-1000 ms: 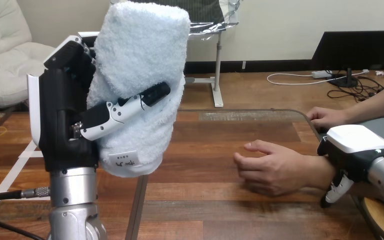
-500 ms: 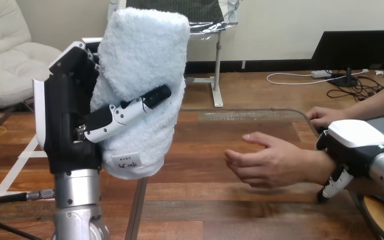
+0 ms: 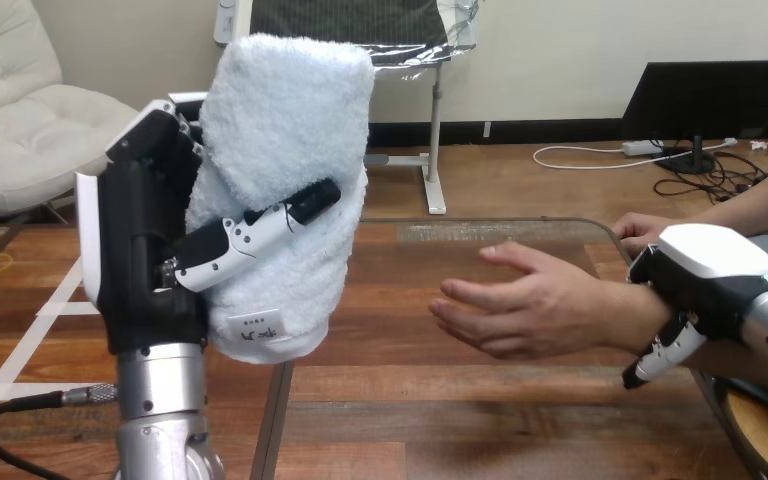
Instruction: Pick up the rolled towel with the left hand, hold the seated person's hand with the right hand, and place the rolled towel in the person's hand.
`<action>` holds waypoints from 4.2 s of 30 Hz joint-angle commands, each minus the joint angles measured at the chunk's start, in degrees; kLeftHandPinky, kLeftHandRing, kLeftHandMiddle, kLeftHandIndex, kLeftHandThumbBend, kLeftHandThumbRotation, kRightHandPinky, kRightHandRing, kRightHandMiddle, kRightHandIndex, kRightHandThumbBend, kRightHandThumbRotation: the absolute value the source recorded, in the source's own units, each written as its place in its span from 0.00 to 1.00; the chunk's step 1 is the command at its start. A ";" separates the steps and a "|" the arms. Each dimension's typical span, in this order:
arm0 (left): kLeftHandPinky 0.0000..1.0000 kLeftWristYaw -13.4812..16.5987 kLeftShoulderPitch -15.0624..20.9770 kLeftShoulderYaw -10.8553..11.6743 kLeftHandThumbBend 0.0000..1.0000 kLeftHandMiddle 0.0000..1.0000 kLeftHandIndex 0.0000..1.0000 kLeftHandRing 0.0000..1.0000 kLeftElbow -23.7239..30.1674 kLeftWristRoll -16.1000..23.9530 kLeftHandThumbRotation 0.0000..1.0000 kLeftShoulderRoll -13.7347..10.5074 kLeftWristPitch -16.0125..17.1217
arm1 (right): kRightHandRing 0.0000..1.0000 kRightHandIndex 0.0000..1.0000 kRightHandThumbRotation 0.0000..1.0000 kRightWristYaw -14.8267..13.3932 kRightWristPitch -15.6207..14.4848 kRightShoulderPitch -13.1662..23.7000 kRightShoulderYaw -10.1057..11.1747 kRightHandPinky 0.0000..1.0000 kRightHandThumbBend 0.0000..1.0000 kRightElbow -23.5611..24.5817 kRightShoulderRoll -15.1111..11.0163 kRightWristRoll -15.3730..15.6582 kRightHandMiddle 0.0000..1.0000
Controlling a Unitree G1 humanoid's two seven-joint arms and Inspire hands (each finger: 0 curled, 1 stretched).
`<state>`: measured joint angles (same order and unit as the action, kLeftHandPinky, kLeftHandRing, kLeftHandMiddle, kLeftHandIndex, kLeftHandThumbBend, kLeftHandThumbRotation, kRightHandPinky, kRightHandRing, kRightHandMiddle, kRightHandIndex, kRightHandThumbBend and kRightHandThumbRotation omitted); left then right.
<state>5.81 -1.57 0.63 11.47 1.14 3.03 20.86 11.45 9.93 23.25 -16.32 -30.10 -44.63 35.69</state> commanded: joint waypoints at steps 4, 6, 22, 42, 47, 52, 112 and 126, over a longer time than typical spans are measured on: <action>0.15 0.39 6.30 -0.59 0.56 0.27 0.37 0.21 -2.21 1.20 0.00 0.62 2.48 | 0.24 0.35 0.17 0.85 -1.54 0.69 3.36 0.18 0.86 2.91 0.02 -2.78 0.31; 0.15 0.44 6.65 -0.55 0.56 0.28 0.37 0.21 -3.10 1.21 0.00 0.65 2.88 | 0.24 0.35 0.18 1.41 -1.94 0.72 3.72 0.19 0.87 3.53 -0.10 -3.26 0.32; 0.16 1.32 8.66 -0.67 0.55 0.28 0.37 0.22 -7.88 2.25 0.00 0.77 4.47 | 0.30 0.40 0.20 3.48 -3.02 0.51 5.29 0.25 0.90 6.67 -0.85 -5.31 0.37; 0.16 1.58 13.87 -0.61 0.53 0.28 0.37 0.21 -17.55 1.83 0.00 1.08 8.22 | 0.36 0.43 0.18 3.93 -3.30 0.54 5.96 0.30 0.93 7.82 -0.39 -5.66 0.41; 0.16 1.39 15.60 -0.45 0.53 0.28 0.37 0.22 -20.61 0.62 0.00 1.50 9.11 | 0.35 0.43 0.17 3.83 -3.46 0.53 5.98 0.30 0.93 8.14 -0.07 -5.95 0.41; 0.17 1.37 17.37 -0.25 0.53 0.29 0.37 0.23 -24.12 0.17 0.00 1.55 10.52 | 0.36 0.44 0.17 3.87 -4.01 0.60 5.80 0.31 0.93 8.47 0.16 -6.09 0.42; 0.26 -8.71 40.07 3.74 0.63 0.37 0.43 0.31 -72.26 -11.28 0.00 12.46 28.05 | 0.36 0.42 0.22 7.22 -11.72 2.03 5.91 0.31 0.93 16.77 2.98 -7.53 0.41; 0.27 -5.85 40.07 1.68 0.63 0.37 0.43 0.32 -74.65 -8.56 0.00 13.57 29.85 | 0.34 0.41 0.23 7.82 -12.23 2.00 6.18 0.29 0.93 17.78 3.20 -7.72 0.40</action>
<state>-0.71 30.18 3.35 -62.85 -9.91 9.78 47.70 19.74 0.12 22.94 -12.69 -11.63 -42.80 29.13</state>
